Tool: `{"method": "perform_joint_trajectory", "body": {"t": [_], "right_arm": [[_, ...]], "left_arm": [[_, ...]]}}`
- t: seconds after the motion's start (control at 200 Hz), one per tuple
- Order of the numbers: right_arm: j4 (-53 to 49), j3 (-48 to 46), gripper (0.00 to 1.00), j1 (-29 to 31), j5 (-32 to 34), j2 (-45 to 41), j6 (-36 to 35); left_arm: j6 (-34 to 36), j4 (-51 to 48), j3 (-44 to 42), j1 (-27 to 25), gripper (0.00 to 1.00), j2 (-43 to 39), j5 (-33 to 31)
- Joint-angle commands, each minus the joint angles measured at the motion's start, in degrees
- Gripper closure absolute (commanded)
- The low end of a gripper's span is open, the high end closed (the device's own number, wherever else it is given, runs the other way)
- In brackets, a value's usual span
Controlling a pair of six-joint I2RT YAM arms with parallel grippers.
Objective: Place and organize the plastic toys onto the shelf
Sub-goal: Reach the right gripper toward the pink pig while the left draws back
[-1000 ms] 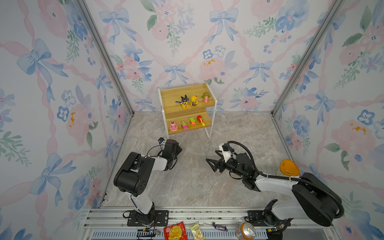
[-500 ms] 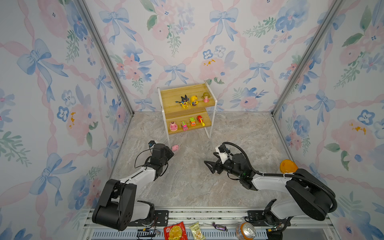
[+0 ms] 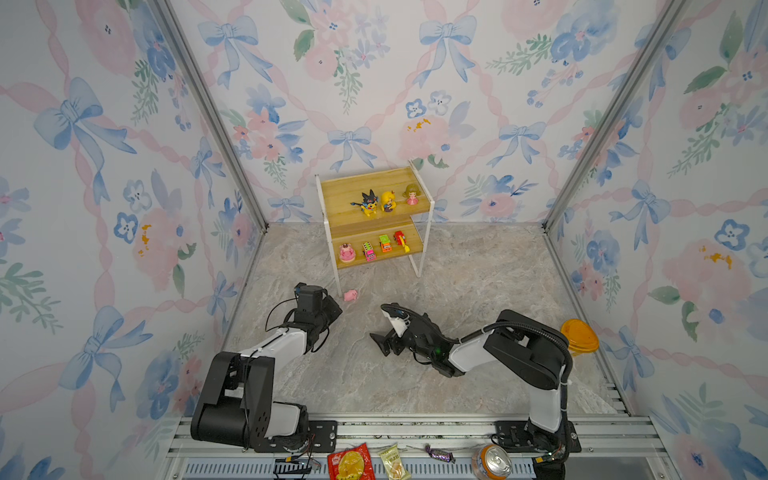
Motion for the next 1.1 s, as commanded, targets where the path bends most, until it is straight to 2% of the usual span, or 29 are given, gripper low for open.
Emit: {"method": "perform_joint_trajectory", "body": {"t": [0.0, 0.11, 0.16, 0.355, 0.455, 0.555, 1.095], "right_arm": [[2.3, 7.0, 0.02, 1.1, 7.3, 3.2, -1.7], [-1.8, 13.2, 0.03, 1.0, 9.7, 7.0, -1.3], [-3.9, 15.9, 0.03, 0.9, 10.7, 8.7, -1.3], [-11.6, 25.1, 0.03, 0.1, 11.8, 13.8, 0.2], [-15.5, 29.4, 0.03, 0.0, 13.2, 15.9, 0.1], [-18.8, 32.5, 0.03, -0.9, 13.0, 17.3, 3.0], [-37.1, 47.1, 0.03, -1.6, 12.3, 22.6, 5.7]], "left_arm": [[5.4, -4.8, 3.9, 1.6, 0.66, -2.5, 1.9], [10.1, -10.3, 6.6, 3.7, 0.34, -5.2, 1.7], [11.5, -12.4, 8.0, 4.9, 0.23, -6.0, 2.8], [14.1, -13.5, 10.3, 7.7, 0.09, -9.0, 7.8], [14.6, -13.4, 10.6, 8.4, 0.05, -9.6, 9.5], [14.5, -13.4, 10.8, 8.8, 0.02, -9.8, 11.2], [13.2, -10.2, 7.3, 11.0, 0.02, -13.4, 14.9]]}}
